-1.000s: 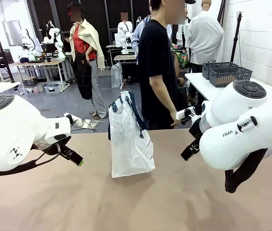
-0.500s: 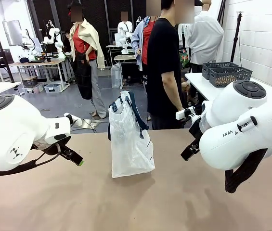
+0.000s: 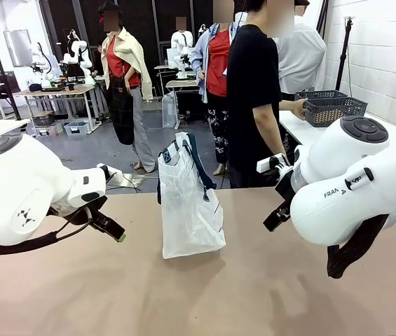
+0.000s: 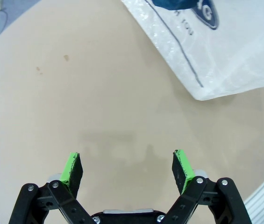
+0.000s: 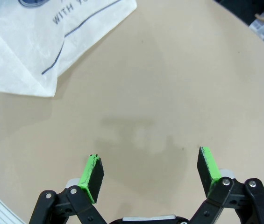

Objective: Transfer purchased items from the store into the shopping bag.
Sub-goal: Open the Reusable shopping bag in the center of the table.

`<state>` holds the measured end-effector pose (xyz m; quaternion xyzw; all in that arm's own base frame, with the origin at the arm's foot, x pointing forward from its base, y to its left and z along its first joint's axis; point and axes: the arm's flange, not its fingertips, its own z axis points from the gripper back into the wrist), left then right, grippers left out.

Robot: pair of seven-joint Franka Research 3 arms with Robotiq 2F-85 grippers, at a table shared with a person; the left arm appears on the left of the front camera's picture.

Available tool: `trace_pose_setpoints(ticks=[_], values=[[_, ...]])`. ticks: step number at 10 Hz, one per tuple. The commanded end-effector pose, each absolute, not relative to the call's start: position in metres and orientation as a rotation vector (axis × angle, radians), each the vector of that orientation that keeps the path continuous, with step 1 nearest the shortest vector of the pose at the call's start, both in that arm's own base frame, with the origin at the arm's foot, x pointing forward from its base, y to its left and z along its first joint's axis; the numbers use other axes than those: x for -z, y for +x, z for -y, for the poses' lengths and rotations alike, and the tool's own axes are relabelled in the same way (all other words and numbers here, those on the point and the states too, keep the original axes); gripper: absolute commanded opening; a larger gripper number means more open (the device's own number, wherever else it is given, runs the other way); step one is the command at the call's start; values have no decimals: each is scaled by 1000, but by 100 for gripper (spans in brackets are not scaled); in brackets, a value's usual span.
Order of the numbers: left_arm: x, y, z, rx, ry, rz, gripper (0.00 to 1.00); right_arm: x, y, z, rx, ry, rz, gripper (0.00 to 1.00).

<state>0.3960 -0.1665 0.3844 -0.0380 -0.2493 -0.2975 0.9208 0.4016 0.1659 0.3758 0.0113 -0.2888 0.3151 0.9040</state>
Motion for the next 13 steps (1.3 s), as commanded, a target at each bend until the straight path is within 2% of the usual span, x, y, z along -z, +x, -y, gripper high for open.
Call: trace_pose_setpoints(ticks=[1,5,6,7,13], values=[[-415,402,158,617,-157,475,100,-374,420,-173,-632,72,648,100],[-473,429,149,599,-152,551,100,-400,474,-211,-546,64,598,100],[-481,431,152,634,-157,571,100,-407,479,-225,-562,51,488,100],[-472,418,151,585,-152,548,100,-392,459,-194,-578,75,628,100],[-471,419,153,601,-139,543,100,-392,462,-198,-569,70,611,100]])
